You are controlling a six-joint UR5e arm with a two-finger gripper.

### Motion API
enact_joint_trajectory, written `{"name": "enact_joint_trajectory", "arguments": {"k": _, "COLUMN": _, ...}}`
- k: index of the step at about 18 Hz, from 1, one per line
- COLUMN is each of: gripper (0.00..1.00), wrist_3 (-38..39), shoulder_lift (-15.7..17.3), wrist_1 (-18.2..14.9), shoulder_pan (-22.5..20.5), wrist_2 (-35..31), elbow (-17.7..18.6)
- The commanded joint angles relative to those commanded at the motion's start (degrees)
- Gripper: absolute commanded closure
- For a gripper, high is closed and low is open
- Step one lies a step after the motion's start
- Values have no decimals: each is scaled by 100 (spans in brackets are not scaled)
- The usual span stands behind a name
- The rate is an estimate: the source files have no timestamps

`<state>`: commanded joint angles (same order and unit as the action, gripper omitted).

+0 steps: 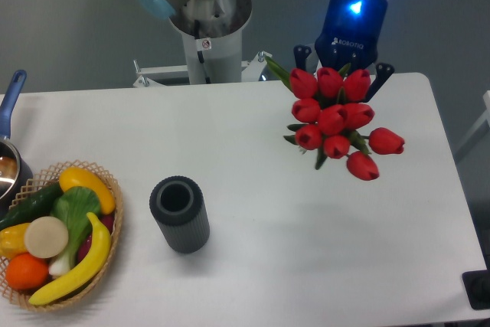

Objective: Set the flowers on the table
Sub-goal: 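Carry the red tulip bunch in the gripper away from the black vase, then lower the held tulips toward the table surface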

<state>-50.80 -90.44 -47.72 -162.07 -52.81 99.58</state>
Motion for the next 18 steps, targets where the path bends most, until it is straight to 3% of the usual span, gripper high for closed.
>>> {"name": "enact_joint_trajectory", "arguments": {"k": 7, "gripper": 63, "wrist_3": -184, "shoulder_lift": -272, "wrist_1": -26, "shoulder_pan": 228, "wrist_2": -536, "elbow": 79}}
{"name": "enact_joint_trajectory", "arguments": {"k": 18, "gripper": 63, "wrist_3": -913, "shoulder_lift": -1194, "wrist_1": 0, "shoulder_pan": 702, "wrist_2": -2101, "elbow": 9}}
